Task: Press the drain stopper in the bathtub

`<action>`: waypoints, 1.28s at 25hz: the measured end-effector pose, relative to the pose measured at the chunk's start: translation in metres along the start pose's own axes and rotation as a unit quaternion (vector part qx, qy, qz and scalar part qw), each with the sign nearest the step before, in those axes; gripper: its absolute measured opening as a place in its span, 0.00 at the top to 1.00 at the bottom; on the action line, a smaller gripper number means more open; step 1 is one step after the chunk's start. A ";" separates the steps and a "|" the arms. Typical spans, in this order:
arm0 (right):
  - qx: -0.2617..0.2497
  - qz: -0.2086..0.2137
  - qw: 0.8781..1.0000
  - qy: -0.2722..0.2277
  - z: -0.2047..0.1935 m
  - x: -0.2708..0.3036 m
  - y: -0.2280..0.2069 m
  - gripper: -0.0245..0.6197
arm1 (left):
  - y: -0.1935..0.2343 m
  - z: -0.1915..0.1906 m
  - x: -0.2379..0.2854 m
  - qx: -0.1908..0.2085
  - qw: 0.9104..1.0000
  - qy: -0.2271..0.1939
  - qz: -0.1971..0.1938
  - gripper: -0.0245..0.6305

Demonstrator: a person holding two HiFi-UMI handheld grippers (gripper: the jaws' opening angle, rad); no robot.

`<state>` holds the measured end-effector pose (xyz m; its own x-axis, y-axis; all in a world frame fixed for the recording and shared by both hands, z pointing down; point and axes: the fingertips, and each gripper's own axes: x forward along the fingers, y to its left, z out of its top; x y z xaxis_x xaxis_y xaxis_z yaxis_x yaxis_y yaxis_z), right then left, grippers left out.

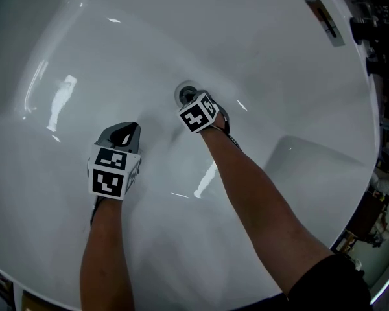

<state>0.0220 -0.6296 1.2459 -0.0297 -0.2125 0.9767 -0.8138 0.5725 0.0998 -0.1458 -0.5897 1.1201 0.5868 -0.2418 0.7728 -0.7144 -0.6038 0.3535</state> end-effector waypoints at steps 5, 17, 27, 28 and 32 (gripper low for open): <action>-0.008 0.004 1.000 -0.018 -0.008 -0.019 0.006 0.94 | -0.008 -0.006 -0.015 0.012 1.000 0.013 -0.003 0.94; 0.094 0.048 0.989 -0.107 -0.015 -0.138 0.016 0.94 | -0.052 0.070 -0.102 0.003 0.998 -0.060 0.002 0.94; 0.163 0.070 0.962 -0.205 -0.012 -0.348 0.045 0.94 | -0.136 0.123 -0.261 0.000 0.993 -0.116 0.028 0.94; 0.159 0.072 0.960 -0.219 -0.009 -0.375 0.048 0.94 | -0.144 0.128 -0.278 -0.006 0.992 -0.125 0.033 0.94; 0.157 0.087 0.947 -0.266 -0.015 -0.483 0.067 0.94 | -0.198 0.136 -0.346 -0.016 0.988 -0.145 0.045 0.94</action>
<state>-0.0091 -0.4765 0.7836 -0.3986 -0.5530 0.7316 -0.9002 0.3885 -0.1969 -0.1553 -0.4898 0.7110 0.6011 -0.5043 0.6200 -0.7781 -0.5463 0.3100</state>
